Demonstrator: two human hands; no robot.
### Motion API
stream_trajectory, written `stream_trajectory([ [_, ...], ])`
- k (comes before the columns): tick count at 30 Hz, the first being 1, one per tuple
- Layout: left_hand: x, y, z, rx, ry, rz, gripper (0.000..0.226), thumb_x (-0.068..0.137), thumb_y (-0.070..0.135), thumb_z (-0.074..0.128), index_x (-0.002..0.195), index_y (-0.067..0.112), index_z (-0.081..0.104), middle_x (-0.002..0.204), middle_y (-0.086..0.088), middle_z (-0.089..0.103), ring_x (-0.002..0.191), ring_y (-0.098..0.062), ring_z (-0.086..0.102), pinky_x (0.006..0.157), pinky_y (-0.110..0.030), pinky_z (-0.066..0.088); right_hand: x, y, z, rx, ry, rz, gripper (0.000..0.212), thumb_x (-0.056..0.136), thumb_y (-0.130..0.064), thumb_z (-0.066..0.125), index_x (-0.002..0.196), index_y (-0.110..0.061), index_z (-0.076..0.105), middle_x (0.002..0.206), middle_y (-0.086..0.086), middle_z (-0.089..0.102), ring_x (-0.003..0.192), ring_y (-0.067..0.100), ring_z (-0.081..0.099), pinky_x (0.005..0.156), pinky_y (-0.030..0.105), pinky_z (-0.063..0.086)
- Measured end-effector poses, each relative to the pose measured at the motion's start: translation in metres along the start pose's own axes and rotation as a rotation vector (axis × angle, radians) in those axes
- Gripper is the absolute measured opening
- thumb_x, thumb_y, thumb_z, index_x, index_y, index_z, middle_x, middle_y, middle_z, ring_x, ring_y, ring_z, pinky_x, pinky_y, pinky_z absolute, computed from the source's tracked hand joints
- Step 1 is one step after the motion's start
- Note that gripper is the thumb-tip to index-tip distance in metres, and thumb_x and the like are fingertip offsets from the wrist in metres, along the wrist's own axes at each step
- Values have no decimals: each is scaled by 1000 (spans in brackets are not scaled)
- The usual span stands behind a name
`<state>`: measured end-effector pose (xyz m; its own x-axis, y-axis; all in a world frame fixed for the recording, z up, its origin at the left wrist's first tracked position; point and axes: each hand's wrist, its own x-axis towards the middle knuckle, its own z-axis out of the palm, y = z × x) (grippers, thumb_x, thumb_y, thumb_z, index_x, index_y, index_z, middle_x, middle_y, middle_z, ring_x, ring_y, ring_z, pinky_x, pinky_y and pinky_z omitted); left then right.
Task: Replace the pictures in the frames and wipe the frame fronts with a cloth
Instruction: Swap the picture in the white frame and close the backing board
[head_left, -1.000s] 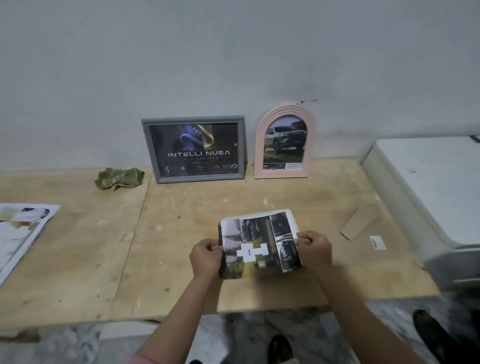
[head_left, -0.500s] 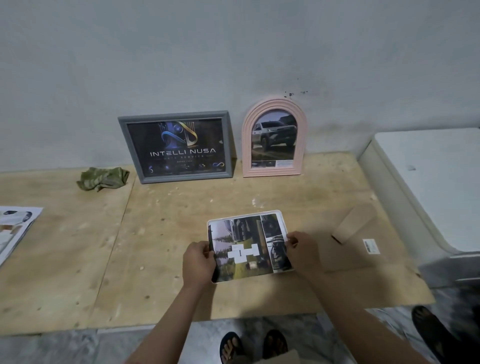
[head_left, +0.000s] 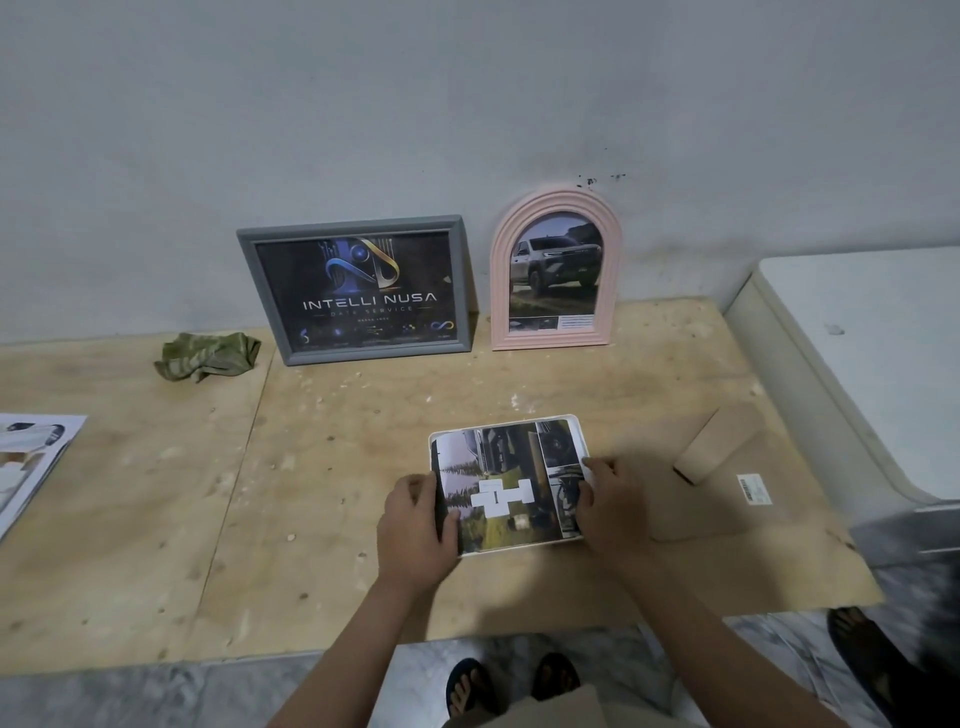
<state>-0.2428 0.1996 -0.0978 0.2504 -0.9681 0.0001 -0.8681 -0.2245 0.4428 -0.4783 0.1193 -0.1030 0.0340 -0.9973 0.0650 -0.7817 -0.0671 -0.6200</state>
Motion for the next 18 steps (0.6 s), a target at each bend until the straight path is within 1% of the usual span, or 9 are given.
stream_trajectory([
  [2, 1, -5, 0, 61, -34, 108, 56, 82, 41, 51, 133, 17, 51, 137, -9, 49, 116, -27, 53, 88, -43, 48, -3, -1, 5, -42, -63, -164, 39, 78, -19, 53, 112, -4, 65, 113, 15, 63, 100, 34, 60, 82, 37, 49],
  [4, 2, -6, 0, 145, -141, 184, 63, 83, 47, 40, 140, 20, 45, 152, -3, 34, 134, -23, 40, 101, -55, 35, -7, 1, 14, -153, -175, -312, 49, 80, -30, 55, 126, -12, 57, 133, 13, 55, 120, 31, 53, 94, 44, 46],
  [5, 3, -4, -1, 175, -204, 200, 68, 83, 51, 34, 145, 23, 38, 157, 2, 23, 142, -20, 28, 106, -59, 24, -9, 1, 18, -221, -234, -338, 52, 82, -37, 52, 131, -18, 53, 139, 11, 50, 126, 31, 49, 95, 50, 45],
  [6, 3, -4, -1, 195, -270, 198, 70, 84, 54, 31, 148, 26, 30, 159, 6, 12, 146, -17, 15, 110, -61, 14, -10, 1, 20, -278, -286, -326, 54, 84, -44, 47, 133, -22, 51, 142, 8, 48, 130, 30, 46, 94, 55, 45],
  [8, 4, -4, 0, 224, -319, 198, 70, 88, 55, 33, 151, 29, 19, 159, 11, -4, 148, -13, -1, 112, -60, 2, -13, 2, 22, -359, -341, -256, 56, 84, -53, 40, 131, -26, 53, 143, 6, 47, 131, 29, 45, 90, 61, 44],
  [10, 3, -4, 0, 225, -338, 199, 71, 89, 57, 35, 151, 30, 14, 158, 12, -10, 146, -10, -9, 112, -61, 0, -15, 1, 20, -377, -347, -208, 58, 82, -56, 39, 130, -27, 56, 143, 7, 47, 131, 29, 45, 88, 62, 43],
  [13, 3, -5, 0, 216, -342, 206, 78, 82, 65, 26, 151, 31, 13, 157, 13, -11, 139, -4, -16, 111, -63, 0, -17, 1, 17, -354, -322, -191, 64, 83, -60, 34, 136, -28, 49, 149, 7, 37, 138, 28, 34, 96, 63, 37],
  [16, 3, -4, -2, 243, -375, 209, 81, 79, 66, 19, 151, 32, 10, 158, 12, -12, 145, -8, -12, 111, -63, 0, -19, 0, 16, -305, -328, -178, 71, 83, -63, 23, 144, -30, 36, 157, 2, 18, 145, 23, 14, 107, 59, 26],
  [18, 4, -3, -4, 241, -388, 201, 76, 84, 62, 25, 152, 31, 11, 159, 11, -12, 147, -13, -7, 111, -63, -1, -19, -1, 15, -294, -332, -181, 71, 84, -63, 22, 146, -30, 30, 158, -1, 10, 146, 20, 7, 110, 58, 22],
])
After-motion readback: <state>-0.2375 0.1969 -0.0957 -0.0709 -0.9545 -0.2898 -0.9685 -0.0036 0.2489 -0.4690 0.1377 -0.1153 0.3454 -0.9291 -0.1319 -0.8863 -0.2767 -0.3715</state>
